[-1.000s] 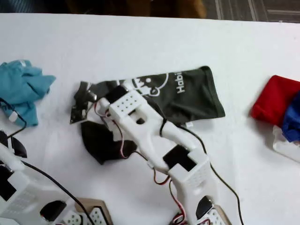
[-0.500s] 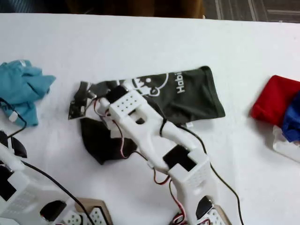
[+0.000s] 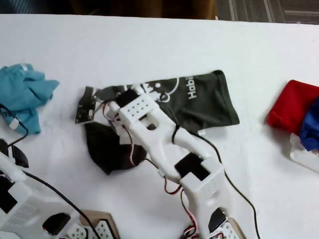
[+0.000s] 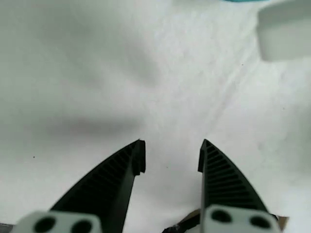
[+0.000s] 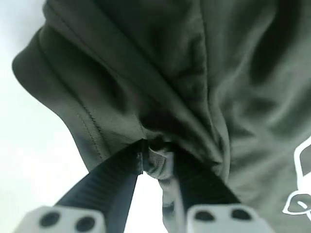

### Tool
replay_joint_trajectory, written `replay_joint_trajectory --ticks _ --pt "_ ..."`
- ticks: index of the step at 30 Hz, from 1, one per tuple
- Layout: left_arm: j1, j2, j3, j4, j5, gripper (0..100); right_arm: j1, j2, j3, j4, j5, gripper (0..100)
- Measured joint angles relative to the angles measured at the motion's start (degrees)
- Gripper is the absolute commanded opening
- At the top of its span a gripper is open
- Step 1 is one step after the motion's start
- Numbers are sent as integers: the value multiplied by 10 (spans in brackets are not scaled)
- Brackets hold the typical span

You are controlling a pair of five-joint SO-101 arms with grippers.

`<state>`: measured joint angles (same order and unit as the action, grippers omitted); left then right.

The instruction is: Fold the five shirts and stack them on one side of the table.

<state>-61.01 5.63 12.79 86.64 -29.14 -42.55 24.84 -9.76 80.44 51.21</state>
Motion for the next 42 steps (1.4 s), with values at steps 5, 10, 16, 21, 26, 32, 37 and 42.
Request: replay_joint_trajectory --ticks 5,10,16,21,26,32,37,42 --pt "0 0 0 0 0 195 0 0 0 -2 43 159" --pt "0 0 0 0 0 195 0 7 0 -27 48 159" --pt "0 0 0 0 0 195 0 58 -12 -44 48 64" --pt "0 0 0 0 0 195 4 75 -48 -45 48 14" --pt "0 0 0 0 0 195 4 76 -55 -43 48 18" --pt "0 0 0 0 0 195 4 76 -64 -2 48 18" --pt "0 0 0 0 0 195 24 50 -84 25 48 18" --pt "0 0 0 0 0 195 35 47 -85 31 48 18"
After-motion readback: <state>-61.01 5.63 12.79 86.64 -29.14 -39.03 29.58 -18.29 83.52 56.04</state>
